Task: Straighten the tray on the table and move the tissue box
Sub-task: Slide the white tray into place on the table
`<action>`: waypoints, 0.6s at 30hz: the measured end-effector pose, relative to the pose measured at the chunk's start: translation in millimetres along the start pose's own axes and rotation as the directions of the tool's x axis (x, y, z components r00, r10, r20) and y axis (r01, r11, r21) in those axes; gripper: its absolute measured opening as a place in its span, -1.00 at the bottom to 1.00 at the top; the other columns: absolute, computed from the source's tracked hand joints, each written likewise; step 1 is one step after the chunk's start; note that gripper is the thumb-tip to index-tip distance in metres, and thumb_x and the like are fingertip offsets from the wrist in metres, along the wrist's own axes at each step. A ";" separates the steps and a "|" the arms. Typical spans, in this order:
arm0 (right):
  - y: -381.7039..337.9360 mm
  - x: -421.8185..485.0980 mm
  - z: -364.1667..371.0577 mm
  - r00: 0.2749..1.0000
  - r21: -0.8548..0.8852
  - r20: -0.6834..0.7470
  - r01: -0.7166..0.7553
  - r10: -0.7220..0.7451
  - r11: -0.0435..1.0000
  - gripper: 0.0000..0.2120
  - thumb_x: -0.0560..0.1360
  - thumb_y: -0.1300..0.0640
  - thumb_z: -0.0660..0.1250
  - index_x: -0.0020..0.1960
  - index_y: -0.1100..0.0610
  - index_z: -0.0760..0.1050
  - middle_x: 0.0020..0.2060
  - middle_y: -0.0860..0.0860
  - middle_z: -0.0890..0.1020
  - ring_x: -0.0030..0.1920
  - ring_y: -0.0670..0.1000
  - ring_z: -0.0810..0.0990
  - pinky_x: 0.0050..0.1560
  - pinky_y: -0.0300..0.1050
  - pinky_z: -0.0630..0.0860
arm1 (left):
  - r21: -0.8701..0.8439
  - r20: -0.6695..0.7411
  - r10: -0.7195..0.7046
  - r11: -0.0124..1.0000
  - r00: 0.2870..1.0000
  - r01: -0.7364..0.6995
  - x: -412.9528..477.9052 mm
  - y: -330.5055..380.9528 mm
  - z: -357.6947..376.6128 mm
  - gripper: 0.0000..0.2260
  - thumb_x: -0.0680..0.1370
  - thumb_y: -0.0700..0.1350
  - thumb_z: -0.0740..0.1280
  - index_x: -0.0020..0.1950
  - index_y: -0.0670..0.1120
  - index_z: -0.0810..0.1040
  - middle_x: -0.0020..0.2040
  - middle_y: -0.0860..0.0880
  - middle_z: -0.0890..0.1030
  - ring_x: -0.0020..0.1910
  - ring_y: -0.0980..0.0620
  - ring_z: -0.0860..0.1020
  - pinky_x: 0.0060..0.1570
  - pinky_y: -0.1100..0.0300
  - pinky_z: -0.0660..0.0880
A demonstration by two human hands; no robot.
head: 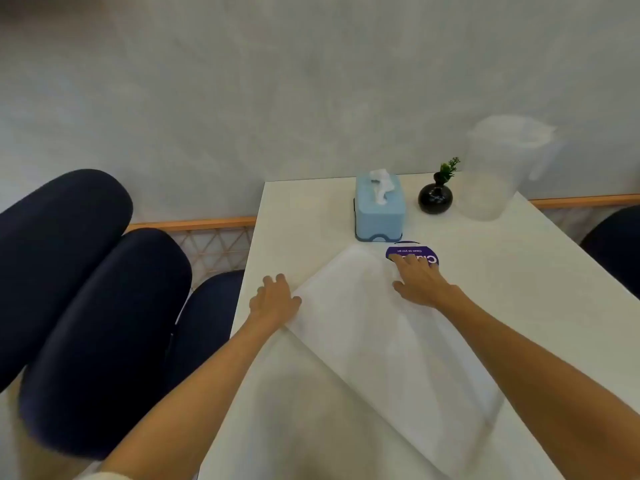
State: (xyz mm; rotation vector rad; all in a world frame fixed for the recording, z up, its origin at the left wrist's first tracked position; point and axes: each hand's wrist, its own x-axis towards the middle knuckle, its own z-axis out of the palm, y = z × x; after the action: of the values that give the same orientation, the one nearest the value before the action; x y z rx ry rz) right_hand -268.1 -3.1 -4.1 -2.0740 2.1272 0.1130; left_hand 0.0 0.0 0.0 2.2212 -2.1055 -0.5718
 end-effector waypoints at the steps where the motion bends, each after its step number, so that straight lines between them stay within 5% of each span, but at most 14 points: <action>1: 1.6 -1.6 1.4 0.999 -0.001 0.027 -0.037 0.037 0.999 -0.41 0.54 0.06 0.23 0.50 0.11 0.10 0.43 0.18 0.32 0.40 0.24 0.32 0.39 0.21 0.27 | -0.018 0.022 -0.055 0.998 0.998 0.056 -1.8 -2.6 0.0 -0.55 0.57 0.01 0.22 0.38 -0.18 0.26 0.31 -0.19 0.36 0.20 -0.21 0.47 0.06 0.00 0.43; 4: 8.0 -5.5 8.5 0.991 0.040 0.094 -0.103 0.099 0.994 -0.40 0.55 0.09 0.21 0.51 0.13 0.05 0.42 0.19 0.32 0.40 0.25 0.32 0.37 0.24 0.27 | -0.156 0.109 -0.152 0.973 0.982 0.167 -2.9 -11.5 5.7 -0.54 0.53 -0.01 0.27 0.34 -0.20 0.27 0.27 -0.21 0.42 0.11 -0.21 0.56 0.03 -0.01 0.55; 7: 11.0 -6.5 14.8 0.988 0.088 0.087 -0.138 0.130 0.987 -0.46 0.57 0.14 0.16 0.50 0.17 0.09 0.41 0.20 0.31 0.38 0.25 0.32 0.36 0.24 0.32 | -0.301 0.163 -0.162 0.931 0.973 0.206 -5.1 -13.6 12.0 -0.62 0.52 -0.13 0.29 0.27 -0.21 0.28 0.14 -0.23 0.52 -0.16 -0.19 0.61 -0.33 0.05 0.58; 9: 13.2 -7.2 16.2 0.990 0.095 0.047 -0.134 0.131 0.986 -0.52 0.58 0.20 0.13 0.48 0.20 0.14 0.39 0.21 0.33 0.35 0.24 0.34 0.33 0.21 0.36 | -0.347 0.133 -0.151 0.919 0.980 0.189 -5.3 -13.8 15.0 -0.67 0.52 -0.24 0.27 0.25 -0.23 0.28 0.15 -0.25 0.50 -0.14 -0.20 0.55 -0.47 0.13 0.48; 11: 15.9 -8.0 19.1 0.991 0.093 0.006 -0.134 0.134 0.987 -0.54 0.58 0.27 0.13 0.47 0.22 0.18 0.38 0.23 0.35 0.34 0.24 0.36 0.32 0.17 0.38 | -0.394 0.105 -0.154 0.901 0.982 0.184 -4.0 -14.1 16.2 -0.71 0.52 -0.32 0.23 0.22 -0.24 0.30 0.15 -0.27 0.48 -0.06 -0.23 0.55 -0.45 0.08 0.51; 15: 18.6 -8.9 23.4 0.988 0.094 -0.034 -0.145 0.149 0.985 -0.53 0.55 0.34 0.19 0.45 0.26 0.22 0.34 0.24 0.39 0.31 0.22 0.39 0.27 0.09 0.44 | -0.426 0.061 -0.172 0.886 0.983 0.182 3.7 -20.2 15.9 -0.77 0.53 -0.33 0.20 0.19 -0.25 0.33 0.12 -0.26 0.46 0.02 -0.31 0.57 -0.10 -0.18 0.61; 18: 16.5 -10.5 26.0 0.986 0.129 -0.045 -0.151 0.158 0.980 -0.56 0.54 0.36 0.19 0.42 0.29 0.26 0.32 0.25 0.42 0.28 0.22 0.43 0.24 0.06 0.47 | -0.430 0.009 -0.205 0.883 0.979 0.189 14.9 -25.0 12.7 -0.76 0.54 -0.31 0.21 0.20 -0.26 0.35 0.08 -0.23 0.46 -0.07 -0.21 0.52 -0.07 -0.12 0.59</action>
State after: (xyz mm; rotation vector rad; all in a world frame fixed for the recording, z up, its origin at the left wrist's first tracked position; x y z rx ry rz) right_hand -282.6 12.2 -28.9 -1.8623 2.2638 -0.0583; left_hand 20.7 -9.5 -22.1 2.1695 -1.5481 -0.8982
